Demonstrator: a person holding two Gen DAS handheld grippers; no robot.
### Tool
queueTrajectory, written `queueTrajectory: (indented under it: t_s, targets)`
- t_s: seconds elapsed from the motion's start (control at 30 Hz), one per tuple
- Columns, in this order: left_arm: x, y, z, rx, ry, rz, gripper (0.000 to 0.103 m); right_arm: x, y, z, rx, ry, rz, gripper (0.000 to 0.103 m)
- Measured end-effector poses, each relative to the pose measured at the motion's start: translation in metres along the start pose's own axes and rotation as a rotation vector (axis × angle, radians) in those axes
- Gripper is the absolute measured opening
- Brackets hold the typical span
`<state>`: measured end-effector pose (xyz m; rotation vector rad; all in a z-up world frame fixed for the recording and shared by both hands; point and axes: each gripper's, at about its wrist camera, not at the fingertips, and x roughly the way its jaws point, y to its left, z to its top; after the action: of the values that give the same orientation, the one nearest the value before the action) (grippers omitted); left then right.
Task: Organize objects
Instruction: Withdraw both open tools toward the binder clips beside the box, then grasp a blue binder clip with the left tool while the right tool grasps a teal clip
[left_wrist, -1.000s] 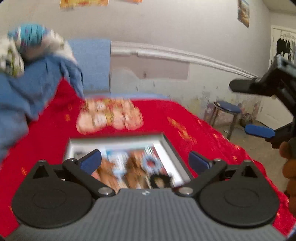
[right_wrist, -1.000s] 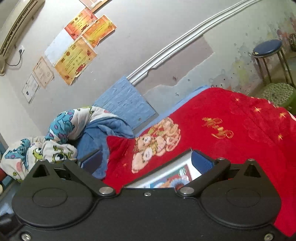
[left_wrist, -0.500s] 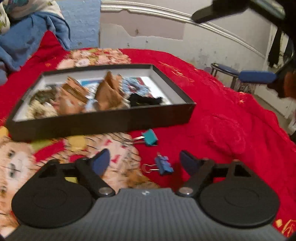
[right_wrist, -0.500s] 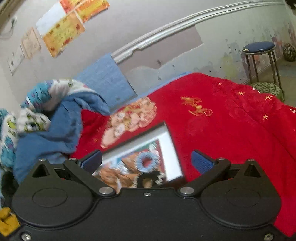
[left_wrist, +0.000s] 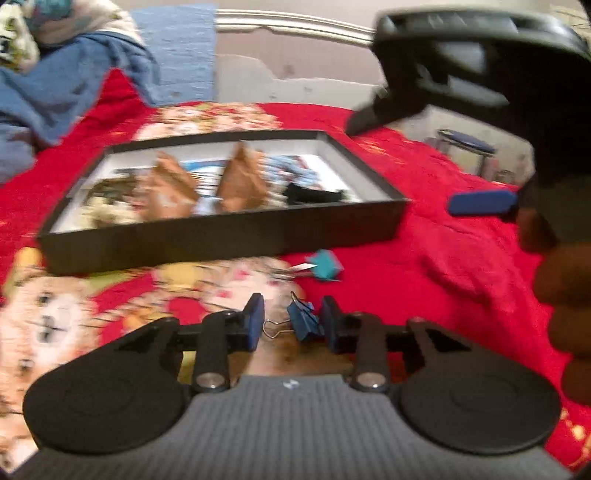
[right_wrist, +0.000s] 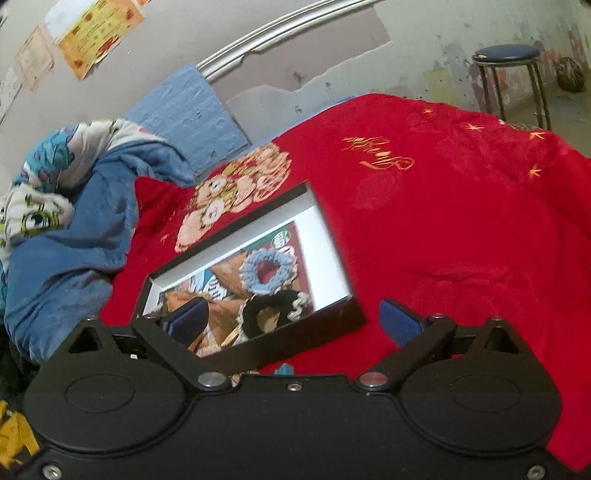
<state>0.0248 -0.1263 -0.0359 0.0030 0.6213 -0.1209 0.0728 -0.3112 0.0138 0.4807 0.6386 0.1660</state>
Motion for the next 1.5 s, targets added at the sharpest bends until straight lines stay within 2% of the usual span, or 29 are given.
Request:
queueTrajectory:
  t_s: [0.1,0.2,0.27,0.4,0.5,0.6,0.67,0.77,0.93,1.1,1.3,1.37,1.5]
  targets:
    - [-0.003,0.017,0.006,-0.008,-0.004,0.098,0.037,0.011,0.012,-0.008,-0.050,0.007,0.004,0.100]
    - [-0.005,0.032,0.010,-0.009,-0.025,0.162,0.037,0.029,0.018,-0.019,-0.047,0.042,0.012,0.100]
    - [-0.004,0.039,0.012,0.001,-0.036,0.196,0.037,0.040,0.020,-0.026,-0.034,0.078,0.015,0.096]
    - [-0.004,0.055,0.015,-0.064,-0.028,0.194,0.037,0.050,0.022,-0.039,-0.058,0.116,0.008,0.095]
    - [-0.004,0.066,0.016,-0.068,-0.007,0.218,0.037,0.055,0.025,-0.045,-0.078,0.124,0.011,0.095]
    - [-0.006,0.085,0.020,-0.139,0.001,0.227,0.038,0.055,0.028,-0.047,-0.119,0.127,0.001,0.095]
    - [-0.009,0.095,0.022,-0.158,-0.006,0.256,0.038,0.057,0.034,-0.051,-0.167,0.122,-0.042,0.095]
    - [-0.006,0.101,0.021,-0.134,-0.007,0.322,0.038,0.060,0.042,-0.059,-0.247,0.113,-0.089,0.095]
    - [-0.001,0.116,0.018,-0.212,0.027,0.298,0.038,0.060,0.059,-0.073,-0.394,0.110,-0.132,0.095]
    - [-0.004,0.105,0.021,-0.150,-0.002,0.312,0.038,0.060,0.069,-0.082,-0.445,0.087,-0.133,0.081]
    - [-0.001,0.097,0.021,-0.158,0.013,0.261,0.038,0.061,0.068,-0.085,-0.448,0.051,-0.161,0.064]
    - [0.000,0.095,0.021,-0.151,0.016,0.259,0.038,0.061,0.069,-0.086,-0.453,0.049,-0.164,0.054]
    - [0.001,0.096,0.021,-0.163,0.025,0.248,0.038,0.060,0.071,-0.086,-0.461,0.050,-0.158,0.047]
